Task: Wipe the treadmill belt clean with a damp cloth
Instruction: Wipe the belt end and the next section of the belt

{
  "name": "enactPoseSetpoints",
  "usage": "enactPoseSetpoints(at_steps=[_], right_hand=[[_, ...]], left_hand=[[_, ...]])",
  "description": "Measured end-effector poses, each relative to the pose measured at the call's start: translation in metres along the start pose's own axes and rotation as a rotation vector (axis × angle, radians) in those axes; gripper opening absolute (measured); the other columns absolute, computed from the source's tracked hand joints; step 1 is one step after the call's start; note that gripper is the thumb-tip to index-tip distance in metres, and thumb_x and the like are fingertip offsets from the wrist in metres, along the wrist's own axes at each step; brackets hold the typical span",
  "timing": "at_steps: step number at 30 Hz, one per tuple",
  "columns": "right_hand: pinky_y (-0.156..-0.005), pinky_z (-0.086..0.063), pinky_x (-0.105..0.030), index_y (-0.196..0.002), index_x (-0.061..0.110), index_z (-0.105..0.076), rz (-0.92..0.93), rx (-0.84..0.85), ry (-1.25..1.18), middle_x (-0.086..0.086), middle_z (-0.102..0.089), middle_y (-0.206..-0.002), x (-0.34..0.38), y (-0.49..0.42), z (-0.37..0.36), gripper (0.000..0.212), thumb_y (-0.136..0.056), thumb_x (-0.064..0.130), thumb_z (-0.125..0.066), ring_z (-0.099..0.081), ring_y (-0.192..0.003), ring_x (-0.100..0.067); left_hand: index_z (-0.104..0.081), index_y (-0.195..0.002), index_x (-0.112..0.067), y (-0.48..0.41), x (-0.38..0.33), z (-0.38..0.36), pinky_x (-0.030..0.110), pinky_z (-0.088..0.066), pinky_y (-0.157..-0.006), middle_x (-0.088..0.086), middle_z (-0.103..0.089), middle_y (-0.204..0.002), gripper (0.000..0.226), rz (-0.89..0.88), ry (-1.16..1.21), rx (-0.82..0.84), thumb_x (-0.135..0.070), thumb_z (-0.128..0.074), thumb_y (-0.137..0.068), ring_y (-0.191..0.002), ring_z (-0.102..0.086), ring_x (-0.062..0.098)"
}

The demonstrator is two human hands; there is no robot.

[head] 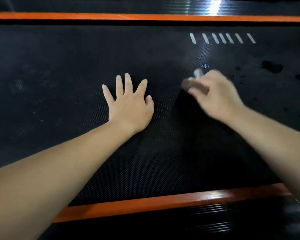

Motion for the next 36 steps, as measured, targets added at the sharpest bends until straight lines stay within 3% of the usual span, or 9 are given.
enactPoseSetpoints(at_steps=[3, 6, 9, 13, 20, 24, 30, 34, 36], right_hand=[[-0.08, -0.045, -0.035, -0.116, 0.027, -0.072, -0.207, -0.04, 0.025, -0.004, -0.054, -0.1, -0.019, -0.011, -0.008, 0.03, -0.092, 0.042, -0.061, -0.058, -0.098, -0.033], [-0.083, -0.043, -0.033, -0.12, 0.026, -0.071, 0.095, 0.057, -0.095, -0.002, -0.054, -0.097, 0.055, 0.026, -0.019, 0.037, -0.091, 0.043, -0.058, -0.053, -0.091, -0.023], [-0.082, -0.047, -0.037, -0.117, 0.026, -0.072, 0.177, 0.112, -0.049, -0.001, -0.053, -0.094, 0.045, 0.009, -0.016, 0.038, -0.091, 0.047, -0.055, -0.057, -0.09, -0.028], [-0.079, -0.048, -0.035, -0.108, 0.028, -0.073, -0.264, -0.037, -0.021, 0.0, -0.054, -0.099, -0.034, -0.046, -0.01, 0.023, -0.093, 0.041, -0.062, -0.06, -0.094, -0.031], [-0.083, -0.048, -0.039, -0.117, 0.037, -0.069, 0.15, 0.132, -0.032, 0.006, -0.047, -0.095, 0.025, -0.029, -0.025, 0.034, -0.091, 0.05, -0.053, -0.054, -0.096, -0.024], [-0.081, -0.043, -0.036, -0.114, 0.027, -0.07, -0.252, -0.022, 0.004, -0.001, -0.048, -0.103, -0.032, -0.072, -0.019, 0.026, -0.096, 0.041, -0.059, -0.056, -0.104, -0.032], [-0.08, -0.048, -0.037, -0.117, 0.03, -0.07, 0.177, 0.142, -0.103, 0.003, -0.049, -0.093, 0.028, -0.033, -0.028, 0.028, -0.094, 0.04, -0.06, -0.053, -0.091, -0.021], [-0.075, -0.044, -0.036, -0.098, 0.022, -0.068, -0.255, -0.047, 0.012, -0.004, -0.053, -0.098, -0.046, -0.092, -0.021, 0.022, -0.096, 0.042, -0.059, -0.058, -0.095, -0.032], [-0.084, -0.048, -0.041, -0.104, 0.019, -0.071, -0.305, -0.086, 0.037, -0.009, -0.056, -0.109, -0.036, -0.097, -0.03, 0.028, -0.096, 0.043, -0.06, -0.058, -0.102, -0.034]], left_hand=[[-0.013, -0.163, -0.036, 0.0, 0.0, -0.004, 0.067, 0.011, -0.121, 0.012, 0.005, -0.173, 0.06, -0.006, -0.055, -0.004, -0.052, -0.018, -0.105, -0.158, 0.014, 0.033], [-0.012, -0.163, -0.034, 0.0, -0.001, -0.004, 0.068, 0.009, -0.121, 0.013, 0.005, -0.173, 0.061, -0.011, -0.086, -0.011, -0.052, -0.017, -0.105, -0.158, 0.014, 0.035], [-0.012, -0.163, -0.033, 0.0, -0.003, -0.006, 0.069, 0.008, -0.121, 0.015, 0.004, -0.172, 0.061, -0.018, -0.094, -0.003, -0.052, -0.017, -0.105, -0.158, 0.013, 0.035], [-0.015, -0.162, -0.031, 0.0, -0.004, -0.003, 0.069, 0.008, -0.12, 0.016, 0.0, -0.172, 0.06, -0.014, -0.087, -0.002, -0.05, -0.019, -0.105, -0.158, 0.01, 0.037], [-0.04, -0.144, -0.031, -0.029, -0.008, 0.013, 0.072, 0.008, -0.119, 0.009, -0.023, -0.153, 0.042, 0.102, 0.122, 0.028, -0.042, -0.038, -0.104, -0.15, -0.012, 0.031], [-0.024, -0.159, -0.035, -0.044, -0.012, 0.005, 0.073, 0.012, -0.117, 0.012, -0.006, -0.17, 0.055, 0.06, 0.039, 0.009, -0.048, -0.028, -0.106, -0.158, 0.006, 0.032], [-0.012, -0.163, -0.033, -0.043, -0.013, -0.002, 0.072, 0.011, -0.117, 0.011, 0.005, -0.173, 0.06, 0.028, -0.048, -0.023, -0.049, -0.018, -0.106, -0.158, 0.015, 0.034], [-0.009, -0.164, -0.032, -0.042, -0.016, -0.004, 0.074, 0.01, -0.117, 0.012, 0.005, -0.173, 0.061, 0.017, -0.076, -0.012, -0.05, -0.015, -0.106, -0.157, 0.015, 0.036], [-0.009, -0.164, -0.033, -0.043, -0.015, -0.005, 0.073, 0.01, -0.117, 0.012, 0.005, -0.173, 0.061, 0.019, -0.072, -0.012, -0.051, -0.015, -0.105, -0.157, 0.015, 0.036]])
Point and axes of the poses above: each hand's wrist, its own y-axis away from the middle knuckle, its own z-axis out of the back of the hand, x = y × z, the point moved 9 cm from there along -y, towards the middle knuckle
